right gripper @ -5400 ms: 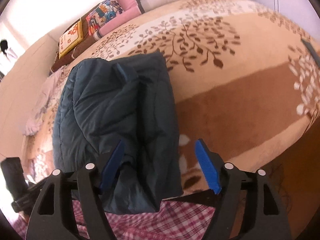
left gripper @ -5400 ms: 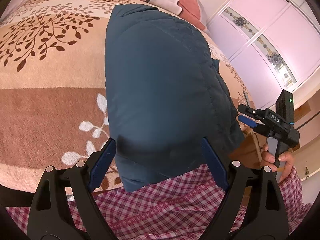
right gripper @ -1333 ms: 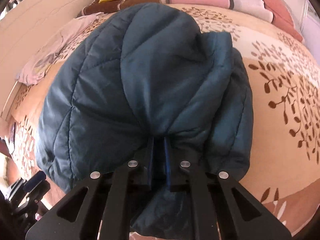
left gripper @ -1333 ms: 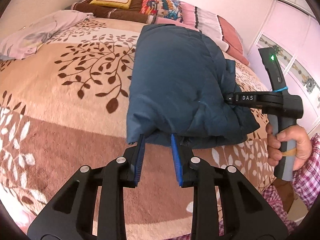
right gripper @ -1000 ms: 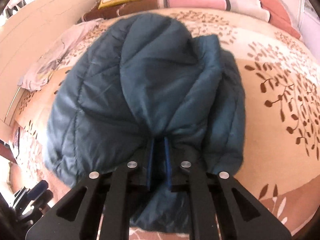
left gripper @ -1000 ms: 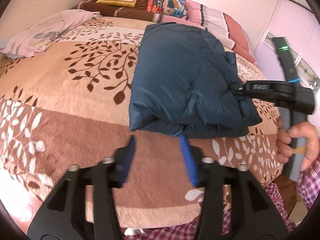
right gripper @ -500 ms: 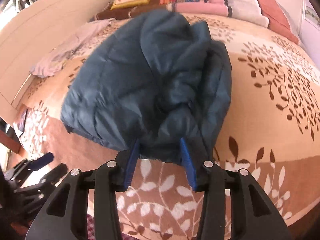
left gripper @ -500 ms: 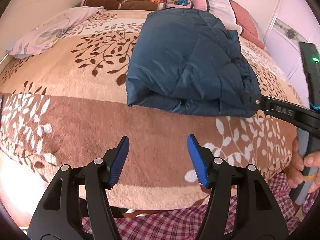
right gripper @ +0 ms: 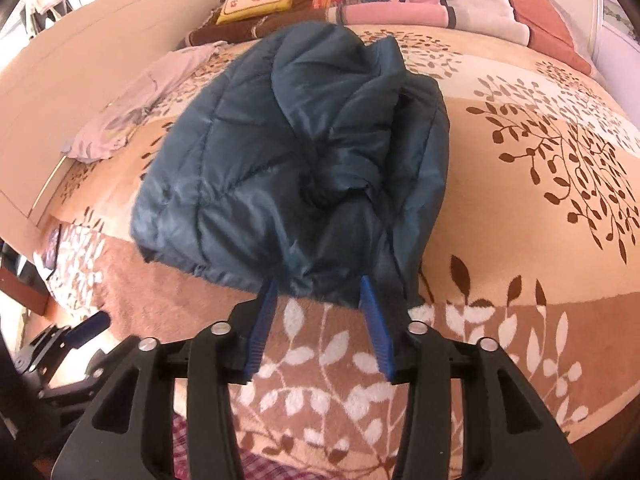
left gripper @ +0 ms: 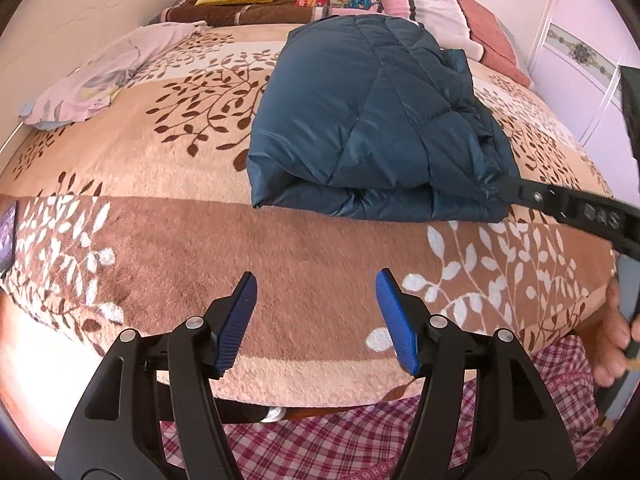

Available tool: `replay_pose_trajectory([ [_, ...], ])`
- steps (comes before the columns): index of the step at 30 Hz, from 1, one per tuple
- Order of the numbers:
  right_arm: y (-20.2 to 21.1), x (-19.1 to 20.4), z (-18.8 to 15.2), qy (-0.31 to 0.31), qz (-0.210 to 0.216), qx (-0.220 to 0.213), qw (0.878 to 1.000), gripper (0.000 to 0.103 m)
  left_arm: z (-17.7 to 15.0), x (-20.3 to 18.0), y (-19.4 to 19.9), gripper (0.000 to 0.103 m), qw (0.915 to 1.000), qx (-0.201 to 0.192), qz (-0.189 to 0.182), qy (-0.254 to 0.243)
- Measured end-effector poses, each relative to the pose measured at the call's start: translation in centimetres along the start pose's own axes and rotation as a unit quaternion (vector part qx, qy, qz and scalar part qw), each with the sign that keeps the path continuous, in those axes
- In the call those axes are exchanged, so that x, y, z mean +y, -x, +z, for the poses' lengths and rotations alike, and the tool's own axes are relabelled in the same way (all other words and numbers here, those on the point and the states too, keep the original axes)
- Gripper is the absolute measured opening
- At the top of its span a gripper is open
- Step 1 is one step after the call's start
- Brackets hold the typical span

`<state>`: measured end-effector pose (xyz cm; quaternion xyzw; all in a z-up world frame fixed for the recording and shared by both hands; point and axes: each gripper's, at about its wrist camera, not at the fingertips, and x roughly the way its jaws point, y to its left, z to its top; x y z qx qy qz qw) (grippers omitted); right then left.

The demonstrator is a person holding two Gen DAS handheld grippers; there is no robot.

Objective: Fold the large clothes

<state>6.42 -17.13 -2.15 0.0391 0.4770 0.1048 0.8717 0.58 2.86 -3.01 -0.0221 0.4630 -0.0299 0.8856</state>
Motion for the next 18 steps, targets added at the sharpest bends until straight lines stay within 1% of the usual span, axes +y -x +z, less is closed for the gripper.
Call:
replay_pose_trajectory([
  [8, 2.1, 1.4, -2.5, 0.019, -0.008, -0.006, 1.000, 0.048, -0.3, -0.4, 0.3, 0.062, 1.0000, 0.002, 0.001, -0.003],
  [13, 2.0, 1.6, -4.4, 0.003, -0.016, 0.016, 1.000, 0.051, -0.7, -0.3, 0.3, 0.061, 0.9999, 0.012, 0.006, 0.000],
  [18, 1.7, 1.8, -6.5, 0.001, -0.028, 0.035, 0.999, 0.052, -1.2, -0.2, 0.6, 0.061, 0.9998, 0.016, 0.006, 0.007],
])
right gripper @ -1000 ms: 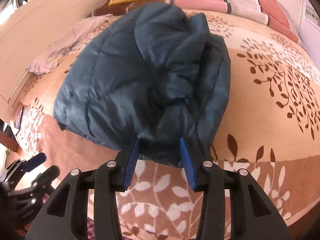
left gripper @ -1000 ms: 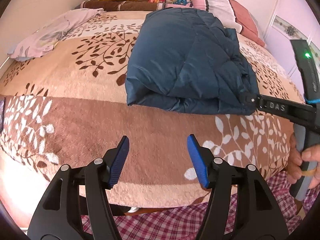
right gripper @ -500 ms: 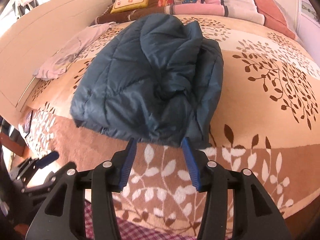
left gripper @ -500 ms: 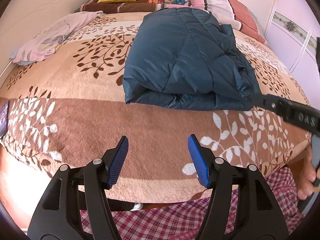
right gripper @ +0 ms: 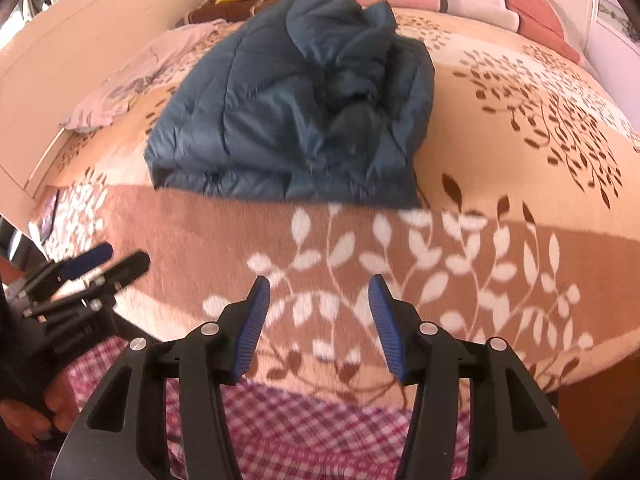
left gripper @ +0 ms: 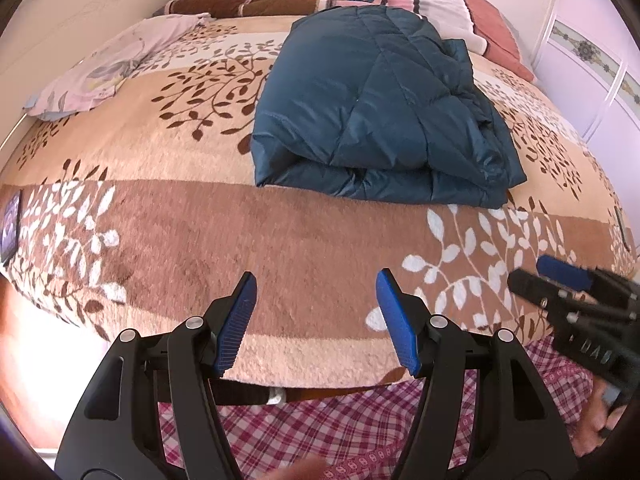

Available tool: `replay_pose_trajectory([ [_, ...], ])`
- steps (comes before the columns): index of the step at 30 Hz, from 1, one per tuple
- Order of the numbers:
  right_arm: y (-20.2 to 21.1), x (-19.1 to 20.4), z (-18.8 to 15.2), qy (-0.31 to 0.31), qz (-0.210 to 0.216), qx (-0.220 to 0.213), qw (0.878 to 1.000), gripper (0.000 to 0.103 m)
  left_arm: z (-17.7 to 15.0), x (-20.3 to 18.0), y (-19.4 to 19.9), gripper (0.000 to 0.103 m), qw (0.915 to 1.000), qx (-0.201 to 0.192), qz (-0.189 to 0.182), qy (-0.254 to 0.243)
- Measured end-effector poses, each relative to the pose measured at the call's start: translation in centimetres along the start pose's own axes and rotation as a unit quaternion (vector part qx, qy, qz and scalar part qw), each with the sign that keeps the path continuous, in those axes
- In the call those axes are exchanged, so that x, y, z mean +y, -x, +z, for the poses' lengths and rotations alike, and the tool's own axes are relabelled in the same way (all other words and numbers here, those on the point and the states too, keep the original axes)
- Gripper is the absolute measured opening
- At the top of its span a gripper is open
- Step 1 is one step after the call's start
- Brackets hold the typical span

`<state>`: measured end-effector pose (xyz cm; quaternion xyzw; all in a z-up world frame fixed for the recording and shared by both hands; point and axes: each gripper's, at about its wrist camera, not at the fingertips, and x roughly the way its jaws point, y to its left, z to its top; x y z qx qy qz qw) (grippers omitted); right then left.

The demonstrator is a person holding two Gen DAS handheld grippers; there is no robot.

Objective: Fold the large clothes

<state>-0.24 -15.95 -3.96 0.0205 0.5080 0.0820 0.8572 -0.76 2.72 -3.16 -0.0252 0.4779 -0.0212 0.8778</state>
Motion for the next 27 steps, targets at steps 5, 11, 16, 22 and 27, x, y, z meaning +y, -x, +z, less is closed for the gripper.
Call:
replay_pose_trajectory([
  [5, -0.5, 0.1, -1.6, 0.002, -0.018, 0.015, 1.000, 0.056, -0.6, 0.0, 0.2, 0.061, 1.0000, 0.008, 0.002, 0.005],
  [11, -0.9, 0.5, -2.2, 0.008, -0.022, 0.025, 0.999, 0.057, -1.4, -0.7, 0.6, 0.061, 0.9999, 0.012, 0.002, -0.003],
  [16, -0.7, 0.6, -2.3, 0.009, -0.024, 0.024, 0.999, 0.058, -1.6, -0.9, 0.8, 0.061, 0.9999, 0.013, 0.002, -0.006],
  [22, -0.9, 0.6, -2.5, 0.011, -0.026, 0.029, 0.999, 0.058, -1.8, -1.2, 0.8, 0.062, 0.9998, 0.016, 0.000, -0.011],
  [27, -1.0, 0.8, -2.6, 0.013, -0.026, 0.032, 0.999, 0.058, -1.8, -1.1, 0.6, 0.062, 0.9998, 0.020, -0.001, -0.009],
])
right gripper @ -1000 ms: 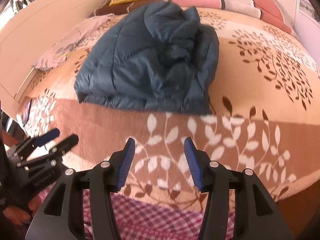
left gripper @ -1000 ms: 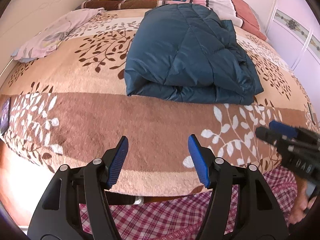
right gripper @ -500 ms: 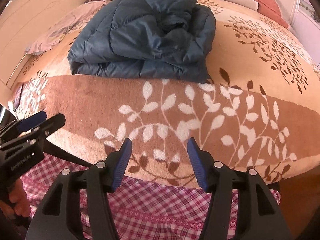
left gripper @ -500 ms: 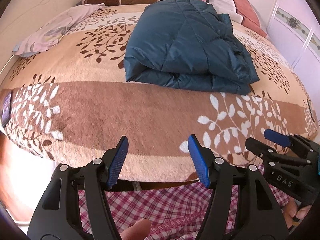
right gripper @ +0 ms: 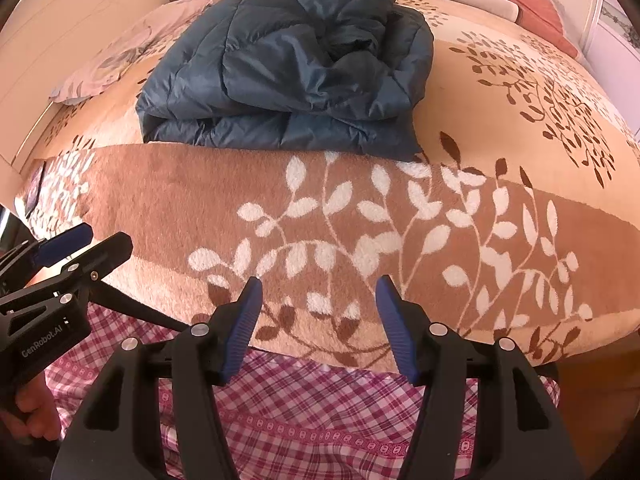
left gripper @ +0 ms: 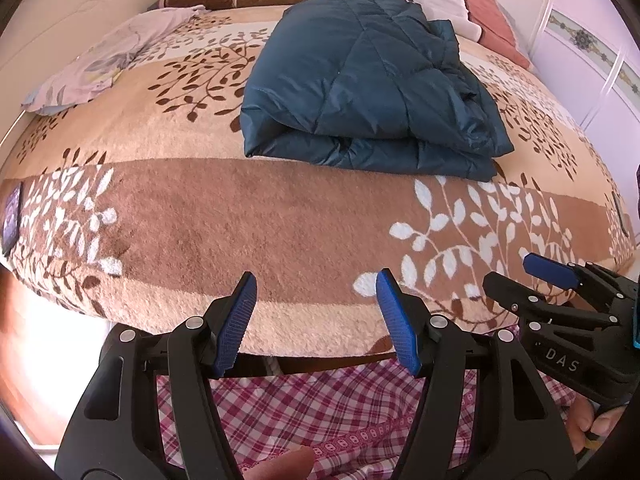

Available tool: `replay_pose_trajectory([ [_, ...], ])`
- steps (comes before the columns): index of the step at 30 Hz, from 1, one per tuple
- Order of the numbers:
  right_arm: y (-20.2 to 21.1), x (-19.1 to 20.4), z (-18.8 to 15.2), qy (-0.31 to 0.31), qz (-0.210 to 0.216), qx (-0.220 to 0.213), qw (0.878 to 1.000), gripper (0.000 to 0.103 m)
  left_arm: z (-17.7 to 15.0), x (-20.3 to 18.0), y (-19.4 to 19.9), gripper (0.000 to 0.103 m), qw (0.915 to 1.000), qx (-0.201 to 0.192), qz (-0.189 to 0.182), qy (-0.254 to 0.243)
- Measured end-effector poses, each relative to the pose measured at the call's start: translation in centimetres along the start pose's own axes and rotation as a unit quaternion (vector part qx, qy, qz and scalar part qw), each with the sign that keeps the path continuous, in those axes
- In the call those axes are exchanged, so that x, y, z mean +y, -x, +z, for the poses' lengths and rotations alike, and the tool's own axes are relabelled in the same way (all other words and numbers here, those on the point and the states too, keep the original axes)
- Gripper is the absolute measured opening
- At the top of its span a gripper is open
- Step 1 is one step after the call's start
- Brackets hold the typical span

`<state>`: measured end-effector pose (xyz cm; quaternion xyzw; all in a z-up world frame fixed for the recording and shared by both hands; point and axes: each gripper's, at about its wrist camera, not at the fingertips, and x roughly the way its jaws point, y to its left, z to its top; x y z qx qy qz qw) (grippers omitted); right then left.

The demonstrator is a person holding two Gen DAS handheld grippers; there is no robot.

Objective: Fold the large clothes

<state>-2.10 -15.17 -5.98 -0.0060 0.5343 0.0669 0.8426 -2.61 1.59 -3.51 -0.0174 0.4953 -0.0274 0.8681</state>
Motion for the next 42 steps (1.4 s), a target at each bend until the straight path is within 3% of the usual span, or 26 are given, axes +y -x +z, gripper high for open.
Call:
replay_pose_trajectory([
  [42, -0.41, -0.03, -0.40, 0.005, -0.003, 0.009, 1.000, 0.059, -0.24, 0.08, -0.13, 0.062, 1.0000, 0.005, -0.004, 0.004],
])
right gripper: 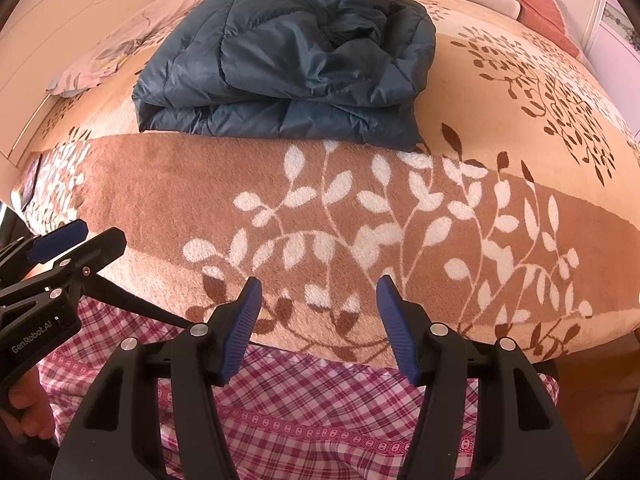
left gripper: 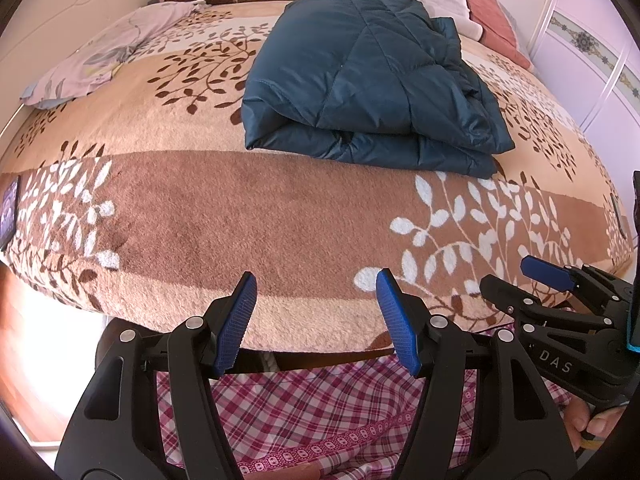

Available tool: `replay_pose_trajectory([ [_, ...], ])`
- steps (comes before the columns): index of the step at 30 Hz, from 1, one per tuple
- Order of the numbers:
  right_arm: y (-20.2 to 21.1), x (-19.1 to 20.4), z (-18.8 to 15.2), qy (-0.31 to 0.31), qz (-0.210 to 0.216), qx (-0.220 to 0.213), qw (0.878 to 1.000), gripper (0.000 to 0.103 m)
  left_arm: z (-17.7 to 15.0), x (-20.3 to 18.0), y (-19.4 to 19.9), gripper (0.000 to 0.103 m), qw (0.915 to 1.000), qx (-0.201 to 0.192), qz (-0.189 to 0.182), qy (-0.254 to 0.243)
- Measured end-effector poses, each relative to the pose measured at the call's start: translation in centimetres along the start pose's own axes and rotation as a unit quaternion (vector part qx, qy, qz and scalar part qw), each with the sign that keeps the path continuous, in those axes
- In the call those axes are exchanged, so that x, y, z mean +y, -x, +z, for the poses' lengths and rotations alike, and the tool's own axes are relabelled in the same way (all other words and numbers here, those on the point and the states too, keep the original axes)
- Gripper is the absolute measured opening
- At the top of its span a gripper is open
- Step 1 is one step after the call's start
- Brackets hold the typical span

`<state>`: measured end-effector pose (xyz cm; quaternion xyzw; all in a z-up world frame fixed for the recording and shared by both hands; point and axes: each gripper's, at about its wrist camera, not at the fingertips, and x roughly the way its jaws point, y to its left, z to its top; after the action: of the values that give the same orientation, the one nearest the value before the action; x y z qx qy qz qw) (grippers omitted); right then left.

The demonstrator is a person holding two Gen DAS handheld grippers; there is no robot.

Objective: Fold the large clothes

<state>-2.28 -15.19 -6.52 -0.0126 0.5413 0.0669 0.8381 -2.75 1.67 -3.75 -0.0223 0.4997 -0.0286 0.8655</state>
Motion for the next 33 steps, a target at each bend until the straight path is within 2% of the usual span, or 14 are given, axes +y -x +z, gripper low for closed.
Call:
replay_pose_trajectory([
  [33, -0.08, 0.25, 0.20, 0.000, -0.001, 0.001, 1.000, 0.059, -0.16, -0.21, -0.24, 0.062, 1.0000, 0.004, -0.001, -0.001],
])
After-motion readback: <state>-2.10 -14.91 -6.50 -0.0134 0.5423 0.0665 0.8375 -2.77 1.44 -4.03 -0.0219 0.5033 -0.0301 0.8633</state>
